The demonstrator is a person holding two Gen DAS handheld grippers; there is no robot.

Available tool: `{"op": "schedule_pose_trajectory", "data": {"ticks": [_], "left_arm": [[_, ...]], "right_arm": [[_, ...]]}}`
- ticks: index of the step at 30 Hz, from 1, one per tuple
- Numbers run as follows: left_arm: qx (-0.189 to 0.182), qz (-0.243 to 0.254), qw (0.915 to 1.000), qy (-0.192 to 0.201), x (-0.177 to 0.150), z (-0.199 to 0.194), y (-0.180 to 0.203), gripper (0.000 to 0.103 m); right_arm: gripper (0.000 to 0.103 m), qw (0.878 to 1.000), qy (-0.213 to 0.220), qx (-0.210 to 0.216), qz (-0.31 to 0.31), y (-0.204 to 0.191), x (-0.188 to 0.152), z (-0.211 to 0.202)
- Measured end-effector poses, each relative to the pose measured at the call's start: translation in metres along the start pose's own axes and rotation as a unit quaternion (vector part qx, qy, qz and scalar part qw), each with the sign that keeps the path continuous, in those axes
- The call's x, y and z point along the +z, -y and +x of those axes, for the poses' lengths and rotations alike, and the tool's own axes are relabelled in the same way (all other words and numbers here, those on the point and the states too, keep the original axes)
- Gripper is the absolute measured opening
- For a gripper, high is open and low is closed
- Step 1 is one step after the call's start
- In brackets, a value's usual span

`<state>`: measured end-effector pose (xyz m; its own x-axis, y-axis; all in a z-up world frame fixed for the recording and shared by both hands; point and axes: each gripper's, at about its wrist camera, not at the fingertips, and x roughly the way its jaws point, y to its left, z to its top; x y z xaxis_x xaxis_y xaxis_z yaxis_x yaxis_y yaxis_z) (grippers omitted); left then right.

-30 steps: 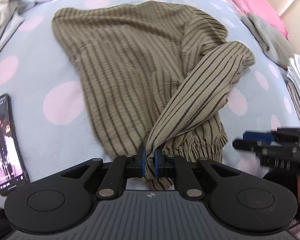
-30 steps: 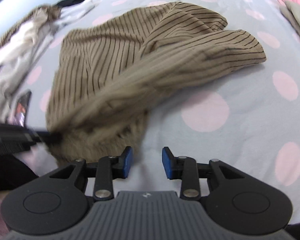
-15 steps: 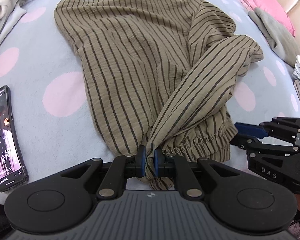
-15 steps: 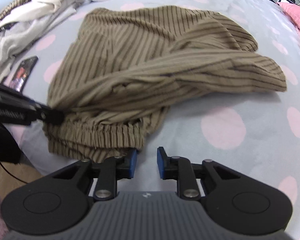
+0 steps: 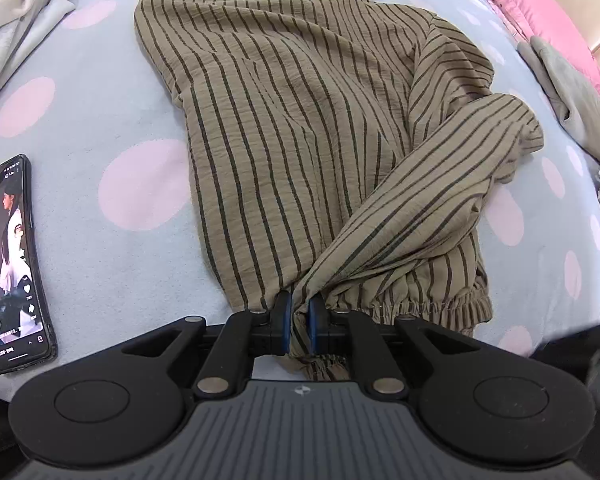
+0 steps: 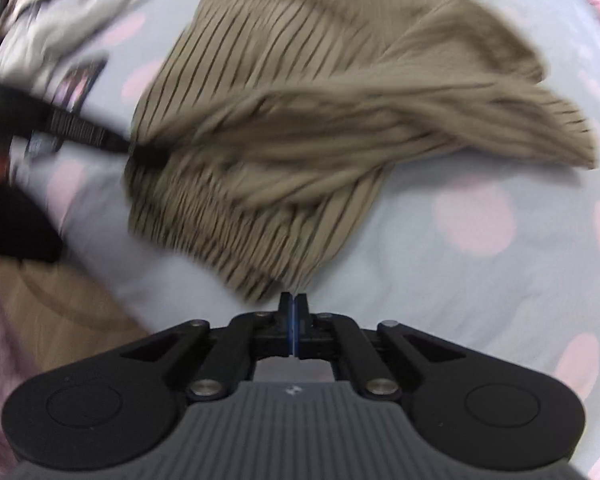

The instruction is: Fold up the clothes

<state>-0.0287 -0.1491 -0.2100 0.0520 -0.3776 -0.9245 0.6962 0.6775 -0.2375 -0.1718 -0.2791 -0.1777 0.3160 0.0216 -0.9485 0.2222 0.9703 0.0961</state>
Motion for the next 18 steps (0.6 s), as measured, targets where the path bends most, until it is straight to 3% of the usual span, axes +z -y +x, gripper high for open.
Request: {"op": "schedule_pose_trajectory", "data": {"ticks": [6, 8, 10, 14, 15, 16, 18], "left_arm": [[-0.013, -0.012, 0.9999, 0.000, -0.001, -0.003, -0.007, 0.007], [-0.015, -0.015, 0.9998, 0.001, -0.001, -0.005, -0.008, 0.007], [-0.014, -0.013, 0.9998, 0.001, 0.000, -0.005, -0.006, 0.007], [-0.012, -0.006, 0.9999, 0.007, -0.001, -0.009, -0.003, 0.007], [-0.015, -0.008, 0.9998, 0.008, 0.000, -0.010, -0.004, 0.007], [-0.018, -0.010, 0.9997, 0.009, 0.000, -0.011, -0.004, 0.007], [-0.018, -0.013, 0.9997, 0.009, -0.001, -0.011, -0.006, 0.007]], "right_arm": [[0.000, 0.999, 0.028, -0.027, 0.016, 0.005, 0.002, -0.008], [0.008, 0.998, 0.037, -0.036, 0.021, 0.006, 0.002, -0.010], [0.030, 0.998, 0.054, -0.036, 0.025, 0.007, 0.002, -0.015], [0.027, 0.997, 0.071, -0.040, 0.011, 0.002, 0.002, -0.016], [0.019, 0.996, 0.072, -0.045, 0.010, 0.001, 0.002, -0.014], [0.004, 0.996, 0.073, -0.049, 0.009, 0.000, 0.003, -0.013], [0.003, 0.996, 0.075, -0.041, 0.017, 0.002, 0.006, -0.015]]}}
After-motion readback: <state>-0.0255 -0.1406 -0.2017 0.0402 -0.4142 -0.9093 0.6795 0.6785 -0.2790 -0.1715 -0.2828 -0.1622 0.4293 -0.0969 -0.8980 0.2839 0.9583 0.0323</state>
